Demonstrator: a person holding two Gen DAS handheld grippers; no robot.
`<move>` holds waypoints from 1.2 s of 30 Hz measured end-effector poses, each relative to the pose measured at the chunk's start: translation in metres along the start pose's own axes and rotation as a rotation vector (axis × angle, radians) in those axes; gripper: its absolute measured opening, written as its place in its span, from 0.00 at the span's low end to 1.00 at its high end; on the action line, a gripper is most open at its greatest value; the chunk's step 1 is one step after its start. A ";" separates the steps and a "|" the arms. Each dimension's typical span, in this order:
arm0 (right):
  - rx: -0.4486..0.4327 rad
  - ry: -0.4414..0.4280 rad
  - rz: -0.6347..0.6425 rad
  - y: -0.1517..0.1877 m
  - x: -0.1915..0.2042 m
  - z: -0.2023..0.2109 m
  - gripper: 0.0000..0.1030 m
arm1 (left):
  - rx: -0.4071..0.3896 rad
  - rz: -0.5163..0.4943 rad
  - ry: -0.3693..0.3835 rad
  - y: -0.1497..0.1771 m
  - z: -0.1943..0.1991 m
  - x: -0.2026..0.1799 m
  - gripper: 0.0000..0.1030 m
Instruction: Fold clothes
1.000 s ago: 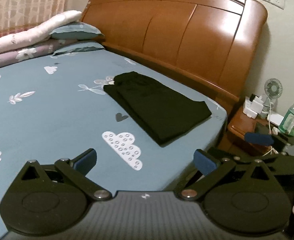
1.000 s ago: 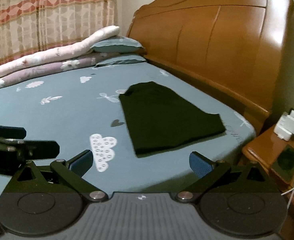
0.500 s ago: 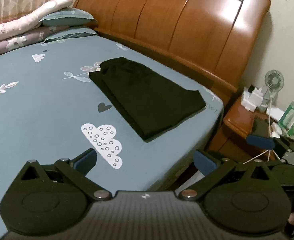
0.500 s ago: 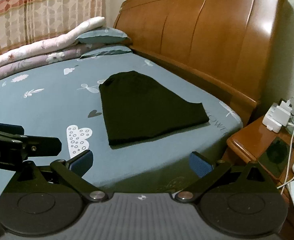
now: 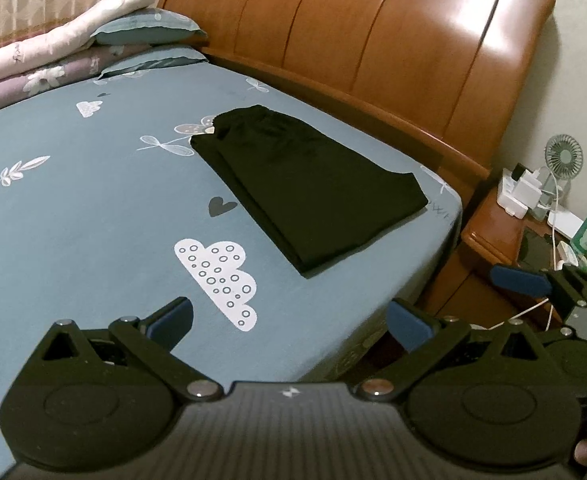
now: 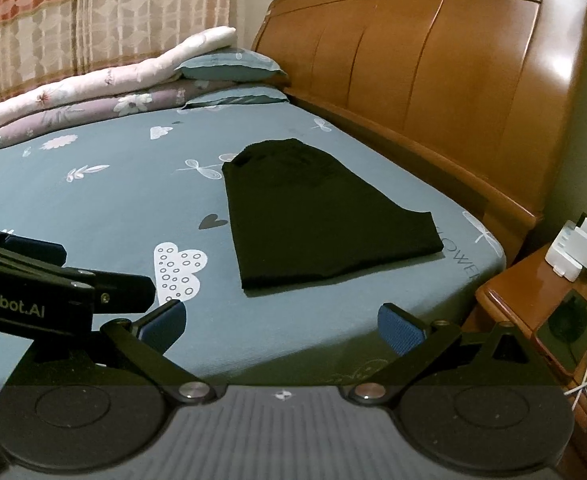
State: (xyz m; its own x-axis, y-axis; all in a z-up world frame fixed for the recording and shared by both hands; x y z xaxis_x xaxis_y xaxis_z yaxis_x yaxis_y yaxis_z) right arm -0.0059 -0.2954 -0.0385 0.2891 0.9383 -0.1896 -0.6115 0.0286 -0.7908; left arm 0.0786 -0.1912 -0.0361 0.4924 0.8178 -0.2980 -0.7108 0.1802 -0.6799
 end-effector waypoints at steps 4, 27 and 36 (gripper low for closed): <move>-0.004 -0.004 -0.002 0.000 0.000 0.001 1.00 | -0.001 -0.007 -0.002 0.000 0.000 0.000 0.99; 0.005 -0.015 -0.009 0.001 -0.001 -0.002 1.00 | 0.012 -0.029 0.003 -0.001 -0.006 -0.005 0.99; 0.008 -0.014 -0.012 0.002 -0.002 -0.003 1.00 | 0.008 -0.040 -0.006 -0.001 -0.006 -0.007 0.99</move>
State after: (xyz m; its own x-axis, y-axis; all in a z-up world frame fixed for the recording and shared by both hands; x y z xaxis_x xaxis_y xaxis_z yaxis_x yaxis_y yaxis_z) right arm -0.0054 -0.2982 -0.0420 0.2861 0.9426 -0.1725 -0.6141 0.0421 -0.7881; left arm 0.0791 -0.2007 -0.0376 0.5171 0.8132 -0.2670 -0.6951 0.2170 -0.6854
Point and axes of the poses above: each gripper's, at about its wrist camera, not at the fingertips, and z roughly against the way its jaws point, x to its left, y to its underside, the point moved 4 cm from there along -z, roughly the way its jaws point, and after that the axes turned 11 degrees about z, right-handed, at the moved point
